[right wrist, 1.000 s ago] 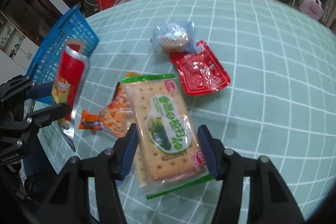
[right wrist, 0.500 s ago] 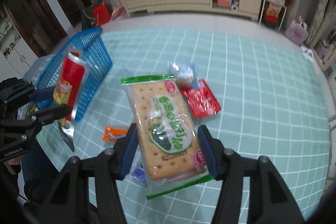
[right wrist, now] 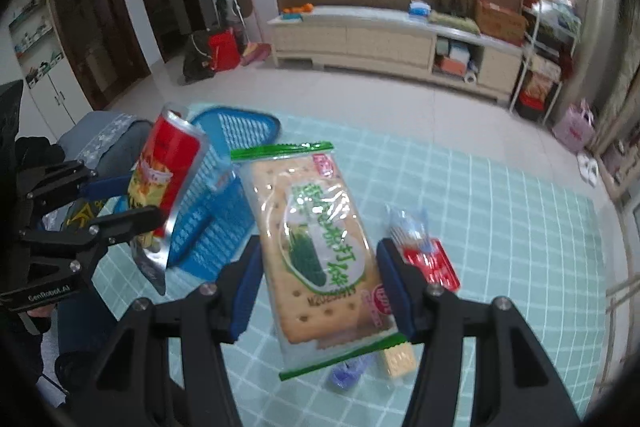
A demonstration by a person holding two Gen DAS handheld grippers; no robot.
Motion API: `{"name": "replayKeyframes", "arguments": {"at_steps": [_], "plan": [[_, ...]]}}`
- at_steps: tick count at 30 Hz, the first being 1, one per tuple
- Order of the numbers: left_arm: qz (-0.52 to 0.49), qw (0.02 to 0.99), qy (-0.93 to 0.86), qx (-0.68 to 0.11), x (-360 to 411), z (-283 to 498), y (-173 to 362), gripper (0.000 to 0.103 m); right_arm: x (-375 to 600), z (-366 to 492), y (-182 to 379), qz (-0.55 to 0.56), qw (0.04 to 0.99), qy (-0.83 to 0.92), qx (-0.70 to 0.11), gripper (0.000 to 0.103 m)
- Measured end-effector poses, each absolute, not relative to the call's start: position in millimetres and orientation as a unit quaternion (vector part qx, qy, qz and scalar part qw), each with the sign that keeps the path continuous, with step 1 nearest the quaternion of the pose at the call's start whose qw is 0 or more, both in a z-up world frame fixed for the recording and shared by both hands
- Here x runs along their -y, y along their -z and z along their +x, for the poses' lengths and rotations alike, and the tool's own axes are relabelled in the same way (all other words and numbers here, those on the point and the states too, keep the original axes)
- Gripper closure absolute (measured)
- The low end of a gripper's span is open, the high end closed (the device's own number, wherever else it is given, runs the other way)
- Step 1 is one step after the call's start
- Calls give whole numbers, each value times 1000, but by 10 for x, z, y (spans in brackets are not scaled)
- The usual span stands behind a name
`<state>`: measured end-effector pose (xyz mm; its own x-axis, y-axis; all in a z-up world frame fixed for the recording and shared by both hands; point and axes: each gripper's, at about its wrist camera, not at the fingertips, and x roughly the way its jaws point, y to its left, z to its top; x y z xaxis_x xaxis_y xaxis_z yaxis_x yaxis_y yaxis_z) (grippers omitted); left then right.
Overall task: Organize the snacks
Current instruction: 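Carry both snacks over the basket and open the right gripper to drop the cracker pack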
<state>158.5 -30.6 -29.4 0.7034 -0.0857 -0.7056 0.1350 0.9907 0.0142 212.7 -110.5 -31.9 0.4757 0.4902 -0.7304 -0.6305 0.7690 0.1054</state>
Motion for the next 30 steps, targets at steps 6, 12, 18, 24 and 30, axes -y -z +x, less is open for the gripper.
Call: {"name": "replayKeyframes", "arguments": {"at_steps": [6,12,18,24,30], "plan": [[24,922,24,-386,-172,1573,194,67,677,2133,237,-107,847,-352,-384,42],[15,923,-8,-383,-548,1523,154,67,266,2154,211,-136,837,-377,-372,42],[16,917,-37,-397,-814,1582,257,67,-242,2280,348,-167,813,-407,-381,42],[-6,909,-46,-413,-1033,1729,400,67,-660,2439,677,-210,783,-430,-397,42],[-17,904,-49,-424,-1136,1823,535,67,-963,2620,915,-248,759,-448,-403,42]]}}
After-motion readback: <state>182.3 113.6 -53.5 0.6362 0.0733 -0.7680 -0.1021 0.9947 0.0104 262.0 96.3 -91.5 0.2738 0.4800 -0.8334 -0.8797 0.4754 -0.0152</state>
